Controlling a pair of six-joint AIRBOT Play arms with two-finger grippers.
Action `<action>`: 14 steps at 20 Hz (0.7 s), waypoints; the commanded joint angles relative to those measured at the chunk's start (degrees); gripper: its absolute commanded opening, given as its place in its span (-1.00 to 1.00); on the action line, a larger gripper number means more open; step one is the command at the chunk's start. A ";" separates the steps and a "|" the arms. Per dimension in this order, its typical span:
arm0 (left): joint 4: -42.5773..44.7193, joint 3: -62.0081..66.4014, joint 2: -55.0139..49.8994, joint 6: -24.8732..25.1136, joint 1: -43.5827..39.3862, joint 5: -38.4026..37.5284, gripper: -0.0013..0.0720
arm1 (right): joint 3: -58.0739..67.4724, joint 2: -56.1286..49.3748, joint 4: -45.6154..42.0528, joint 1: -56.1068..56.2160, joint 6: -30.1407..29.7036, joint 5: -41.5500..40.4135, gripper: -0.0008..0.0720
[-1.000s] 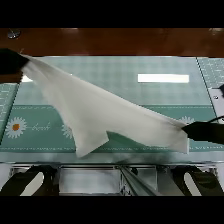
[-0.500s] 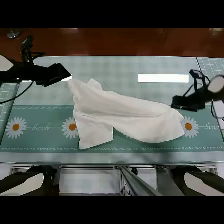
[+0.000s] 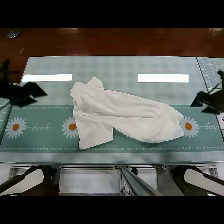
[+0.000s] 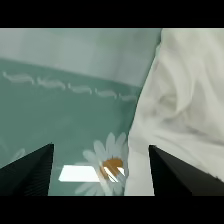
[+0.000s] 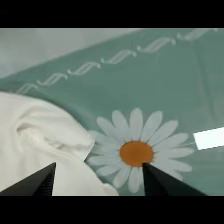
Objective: Fold the shirts.
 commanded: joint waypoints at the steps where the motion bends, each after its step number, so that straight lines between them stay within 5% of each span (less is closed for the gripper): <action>1: -13.77 -17.99 2.67 7.32 5.20 -0.81 0.95 | -15.89 6.32 17.62 -8.81 -7.87 -8.50 0.71; 6: -27.43 -25.86 0.94 14.21 -2.91 15.08 0.95 | -22.73 7.19 21.35 -8.44 -12.11 -7.30 0.71; 9: -30.60 -25.73 -1.46 14.19 -10.80 23.80 0.95 | -22.73 7.17 21.57 -8.44 -12.26 -6.73 0.71; 14: -32.24 -22.12 -6.95 14.19 -18.82 26.36 0.94 | -22.47 7.19 22.84 -8.52 -12.48 -5.38 0.71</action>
